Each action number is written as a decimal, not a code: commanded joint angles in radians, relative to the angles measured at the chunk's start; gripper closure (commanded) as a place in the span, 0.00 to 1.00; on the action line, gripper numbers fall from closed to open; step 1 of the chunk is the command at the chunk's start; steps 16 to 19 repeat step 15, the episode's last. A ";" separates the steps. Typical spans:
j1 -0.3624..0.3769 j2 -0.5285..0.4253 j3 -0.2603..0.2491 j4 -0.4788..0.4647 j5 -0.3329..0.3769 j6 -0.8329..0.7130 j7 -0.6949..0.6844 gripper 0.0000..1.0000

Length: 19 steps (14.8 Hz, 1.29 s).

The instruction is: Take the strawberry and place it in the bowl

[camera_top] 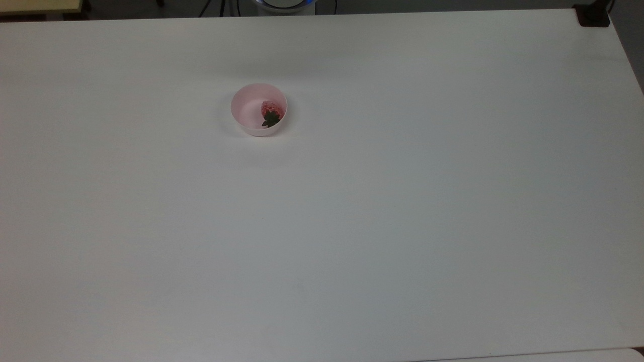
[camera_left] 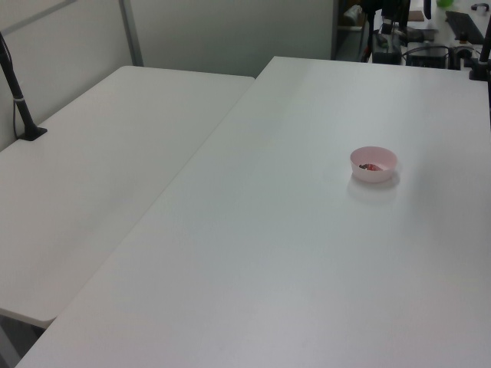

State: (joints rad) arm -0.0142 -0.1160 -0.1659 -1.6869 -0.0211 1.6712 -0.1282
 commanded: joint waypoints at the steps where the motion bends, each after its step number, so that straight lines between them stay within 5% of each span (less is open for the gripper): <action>1: -0.003 0.022 0.002 0.021 0.026 0.033 -0.018 0.00; 19: -0.003 0.030 0.009 0.019 0.026 0.028 -0.102 0.00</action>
